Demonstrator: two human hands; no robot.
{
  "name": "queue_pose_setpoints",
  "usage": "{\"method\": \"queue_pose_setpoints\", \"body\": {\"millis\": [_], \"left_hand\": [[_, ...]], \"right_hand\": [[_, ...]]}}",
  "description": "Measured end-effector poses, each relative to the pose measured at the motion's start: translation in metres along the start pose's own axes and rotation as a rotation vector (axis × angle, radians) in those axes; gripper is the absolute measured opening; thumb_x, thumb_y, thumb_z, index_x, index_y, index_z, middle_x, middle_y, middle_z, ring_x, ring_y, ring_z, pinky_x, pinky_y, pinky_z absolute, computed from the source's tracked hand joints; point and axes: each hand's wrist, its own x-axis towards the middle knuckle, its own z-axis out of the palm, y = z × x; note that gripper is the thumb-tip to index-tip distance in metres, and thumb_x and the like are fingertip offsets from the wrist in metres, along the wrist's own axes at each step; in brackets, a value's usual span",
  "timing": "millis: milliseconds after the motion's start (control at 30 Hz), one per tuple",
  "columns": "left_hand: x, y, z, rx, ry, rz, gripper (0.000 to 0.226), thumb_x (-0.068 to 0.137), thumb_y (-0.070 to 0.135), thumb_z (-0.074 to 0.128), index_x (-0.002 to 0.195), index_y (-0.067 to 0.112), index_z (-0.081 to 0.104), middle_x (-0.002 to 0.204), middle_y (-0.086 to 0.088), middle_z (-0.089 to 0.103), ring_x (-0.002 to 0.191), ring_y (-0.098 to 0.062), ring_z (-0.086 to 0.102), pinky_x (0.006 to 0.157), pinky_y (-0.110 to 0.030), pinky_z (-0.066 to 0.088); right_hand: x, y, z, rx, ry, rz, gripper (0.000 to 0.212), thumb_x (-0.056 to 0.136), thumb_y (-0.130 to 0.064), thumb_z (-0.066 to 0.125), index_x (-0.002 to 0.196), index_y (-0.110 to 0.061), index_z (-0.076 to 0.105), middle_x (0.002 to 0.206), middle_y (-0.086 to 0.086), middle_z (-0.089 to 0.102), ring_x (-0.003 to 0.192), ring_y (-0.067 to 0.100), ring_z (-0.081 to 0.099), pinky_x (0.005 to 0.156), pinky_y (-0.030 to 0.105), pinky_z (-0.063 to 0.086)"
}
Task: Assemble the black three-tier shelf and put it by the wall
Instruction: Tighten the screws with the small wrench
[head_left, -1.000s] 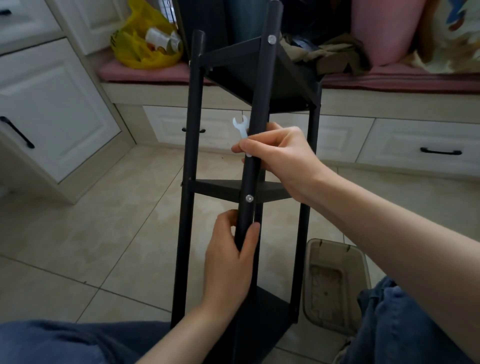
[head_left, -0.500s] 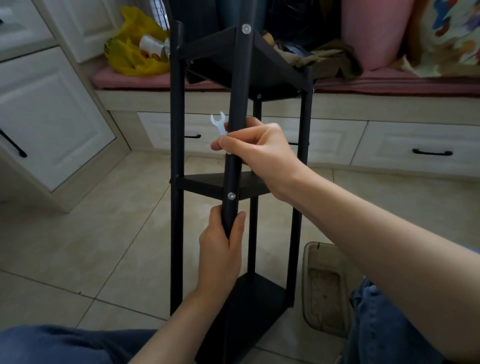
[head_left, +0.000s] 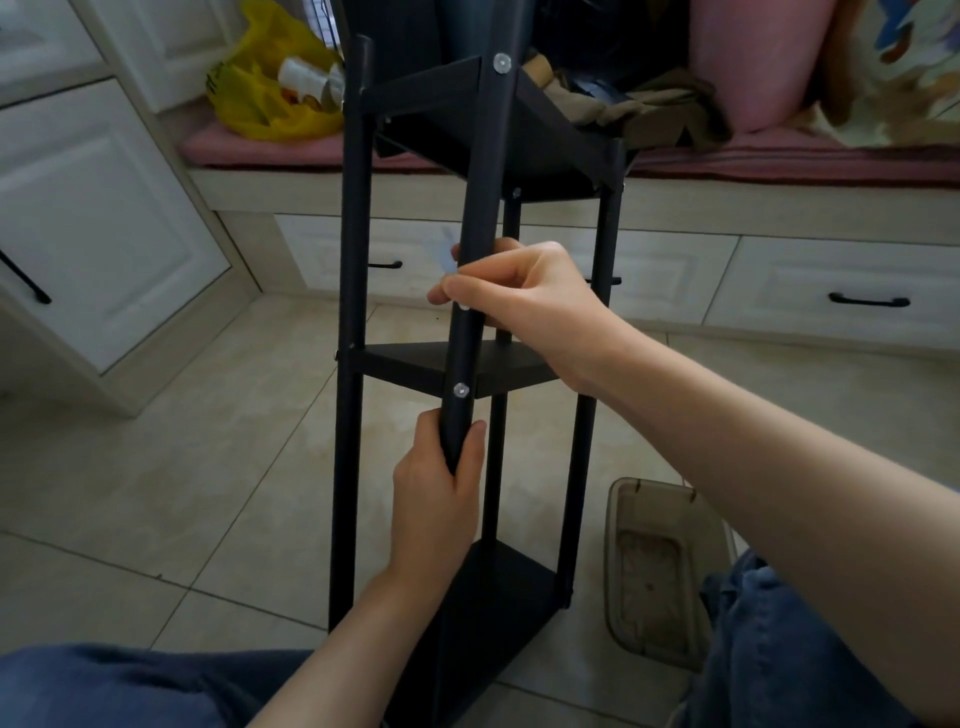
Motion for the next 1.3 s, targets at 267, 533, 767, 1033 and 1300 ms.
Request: {"method": "queue_pose_setpoints", "body": {"millis": [267,533,767,1033,1300], "left_hand": [[0.003,-0.003,0.001,-0.014,-0.018,0.016,0.029,0.086,0.063,0.045,0.086,0.034,0.050,0.065,0.021,0.056,0.049,-0.001,0.049,0.043,-0.013,0.038],[0.007,-0.007,-0.002,0.007,-0.036,0.060,0.027,0.089,0.060,0.045,0.086,0.033,0.051,0.066,0.020,0.056,0.048,0.000,0.049,0.043,-0.011,0.037],[0.011,-0.010,-0.003,0.019,-0.026,0.091,0.023,0.092,0.058,0.046,0.093,0.036,0.051,0.068,0.018,0.058,0.049,-0.003,0.052,0.045,-0.013,0.040],[0.016,-0.020,-0.013,0.145,0.050,0.193,0.036,0.097,0.057,0.038,0.102,0.024,0.053,0.062,0.013,0.050,0.056,-0.004,0.055,0.049,-0.011,0.041],[0.016,-0.025,-0.014,0.102,0.068,0.181,0.018,0.101,0.048,0.044,0.109,0.032,0.048,0.073,0.024,0.058,0.056,-0.003,0.056,0.048,-0.010,0.039]], "right_hand": [[-0.009,0.009,-0.011,-0.049,0.001,0.028,0.012,0.091,-0.025,0.069,0.088,-0.022,0.080,0.095,-0.013,0.072,0.099,0.002,0.065,0.102,0.035,0.050],[-0.043,0.061,-0.008,-0.155,0.373,-0.003,0.015,0.093,-0.023,0.065,0.096,-0.013,0.076,0.108,-0.007,0.060,0.098,-0.003,0.056,0.079,0.009,0.044],[-0.088,0.113,0.040,-0.099,0.509,0.055,0.012,0.092,-0.021,0.066,0.095,-0.013,0.075,0.092,-0.008,0.054,0.086,0.006,0.055,0.075,0.016,0.048],[-0.080,0.121,0.055,-0.123,0.333,0.113,0.018,0.097,-0.023,0.059,0.103,-0.016,0.075,0.087,-0.023,0.065,0.090,-0.012,0.060,0.075,0.000,0.042],[-0.054,0.109,0.073,-0.061,0.200,0.136,0.020,0.099,-0.022,0.057,0.096,-0.012,0.075,0.081,-0.012,0.068,0.078,-0.001,0.064,0.071,0.013,0.048]]}}
